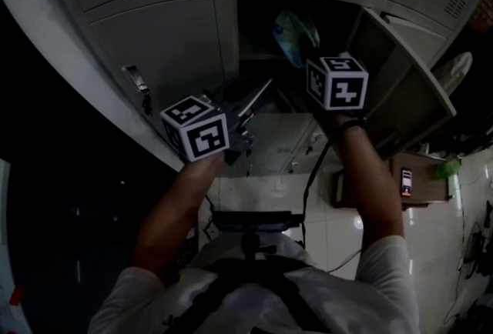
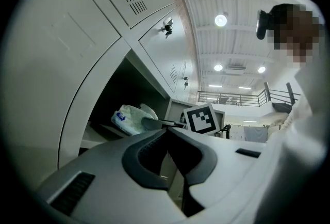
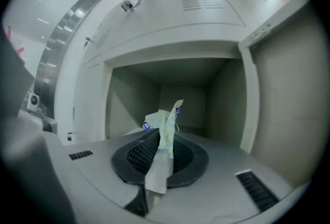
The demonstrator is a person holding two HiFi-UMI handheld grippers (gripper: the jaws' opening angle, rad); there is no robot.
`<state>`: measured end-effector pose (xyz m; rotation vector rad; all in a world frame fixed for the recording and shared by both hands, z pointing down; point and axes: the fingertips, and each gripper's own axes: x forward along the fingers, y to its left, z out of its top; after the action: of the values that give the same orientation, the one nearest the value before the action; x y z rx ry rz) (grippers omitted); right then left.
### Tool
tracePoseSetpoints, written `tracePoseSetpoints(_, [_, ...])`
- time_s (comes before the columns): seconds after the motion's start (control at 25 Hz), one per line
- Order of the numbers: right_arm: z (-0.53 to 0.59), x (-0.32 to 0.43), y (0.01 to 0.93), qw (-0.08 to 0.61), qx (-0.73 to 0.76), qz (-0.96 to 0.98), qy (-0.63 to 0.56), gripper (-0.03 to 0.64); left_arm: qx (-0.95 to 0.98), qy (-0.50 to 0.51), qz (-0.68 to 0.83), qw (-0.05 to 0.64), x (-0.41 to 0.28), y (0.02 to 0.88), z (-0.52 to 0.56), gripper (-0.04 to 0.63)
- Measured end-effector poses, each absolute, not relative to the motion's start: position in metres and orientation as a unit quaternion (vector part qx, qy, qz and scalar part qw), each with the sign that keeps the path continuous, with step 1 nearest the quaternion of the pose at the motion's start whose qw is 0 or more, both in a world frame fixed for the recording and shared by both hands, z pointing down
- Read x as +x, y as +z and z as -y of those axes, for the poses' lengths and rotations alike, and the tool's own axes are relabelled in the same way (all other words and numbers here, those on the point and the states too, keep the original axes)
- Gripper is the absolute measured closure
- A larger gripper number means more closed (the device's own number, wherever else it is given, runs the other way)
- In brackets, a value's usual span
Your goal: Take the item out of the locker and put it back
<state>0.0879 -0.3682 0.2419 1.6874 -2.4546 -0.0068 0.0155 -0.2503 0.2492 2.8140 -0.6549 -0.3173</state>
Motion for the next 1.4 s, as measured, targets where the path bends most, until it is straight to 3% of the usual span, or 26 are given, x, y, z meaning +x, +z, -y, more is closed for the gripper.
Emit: tracePoseSetpoints(1.4, [0.248,0.105,0.293,0.039,0.562,0.825,0.052,0.597,0.955,-0.114,0.21,0.175,-0.007,0.295,0.175,0.592])
